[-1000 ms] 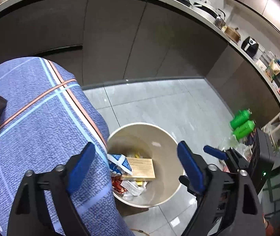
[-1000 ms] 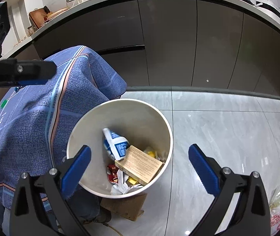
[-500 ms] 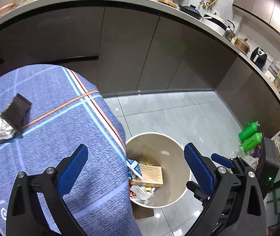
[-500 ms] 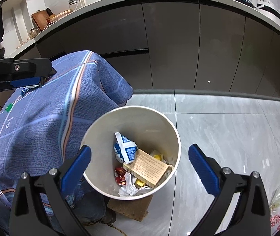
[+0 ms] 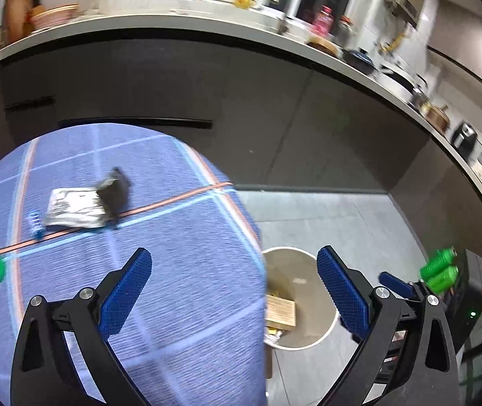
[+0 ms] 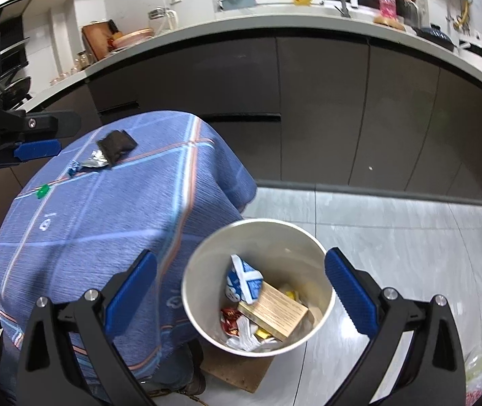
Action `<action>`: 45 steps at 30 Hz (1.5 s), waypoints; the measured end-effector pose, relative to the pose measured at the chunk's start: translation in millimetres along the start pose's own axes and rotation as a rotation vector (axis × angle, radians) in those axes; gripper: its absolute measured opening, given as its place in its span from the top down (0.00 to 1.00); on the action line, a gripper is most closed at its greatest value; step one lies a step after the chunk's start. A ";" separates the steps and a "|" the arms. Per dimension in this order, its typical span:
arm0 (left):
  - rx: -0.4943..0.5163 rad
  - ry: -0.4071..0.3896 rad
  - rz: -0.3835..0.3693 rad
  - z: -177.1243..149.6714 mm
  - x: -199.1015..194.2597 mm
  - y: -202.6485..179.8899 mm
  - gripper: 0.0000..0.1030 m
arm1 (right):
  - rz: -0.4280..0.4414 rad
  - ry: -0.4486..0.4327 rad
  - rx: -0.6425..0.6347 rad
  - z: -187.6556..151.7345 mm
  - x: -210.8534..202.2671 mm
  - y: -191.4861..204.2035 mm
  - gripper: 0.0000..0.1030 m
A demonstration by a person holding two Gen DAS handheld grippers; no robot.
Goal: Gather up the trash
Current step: 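Move both open tools back over the table toward the cap and wrapper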
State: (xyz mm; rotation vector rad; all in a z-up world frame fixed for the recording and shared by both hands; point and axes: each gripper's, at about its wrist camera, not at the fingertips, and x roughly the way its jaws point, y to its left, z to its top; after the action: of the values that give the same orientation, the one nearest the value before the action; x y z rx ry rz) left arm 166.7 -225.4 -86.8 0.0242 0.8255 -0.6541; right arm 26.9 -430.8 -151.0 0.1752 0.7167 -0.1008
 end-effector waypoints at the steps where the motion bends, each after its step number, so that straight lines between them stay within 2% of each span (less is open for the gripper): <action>1: -0.014 -0.007 0.016 -0.6 -7.8 8.5 0.08 | 0.006 -0.005 -0.008 2.7 -2.1 4.2 0.03; 10: -0.150 -0.034 0.122 -17.6 -57.8 75.8 0.08 | 0.059 -0.044 -0.089 22.1 -12.0 51.0 0.03; 18: -0.243 -0.054 0.221 -31.4 -85.5 133.9 0.08 | 0.104 -0.103 -0.130 41.6 -15.0 93.8 0.03; 28: -0.321 -0.061 0.349 -45.2 -101.3 197.1 0.08 | 0.175 -0.149 -0.084 65.9 2.1 134.6 0.03; 38: -0.353 -0.051 0.372 -45.3 -98.7 235.4 0.08 | 0.200 -0.092 -0.110 94.0 41.3 180.0 0.03; 45: -0.338 -0.038 0.387 -42.9 -90.2 253.5 0.08 | 0.162 -0.044 -0.122 110.4 78.1 191.6 0.03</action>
State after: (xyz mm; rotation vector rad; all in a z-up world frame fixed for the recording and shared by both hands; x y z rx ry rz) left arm 232.3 37.9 -111.5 -0.1315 0.8568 -0.1459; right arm 185.6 -266.8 -96.9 0.1132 0.6602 0.0937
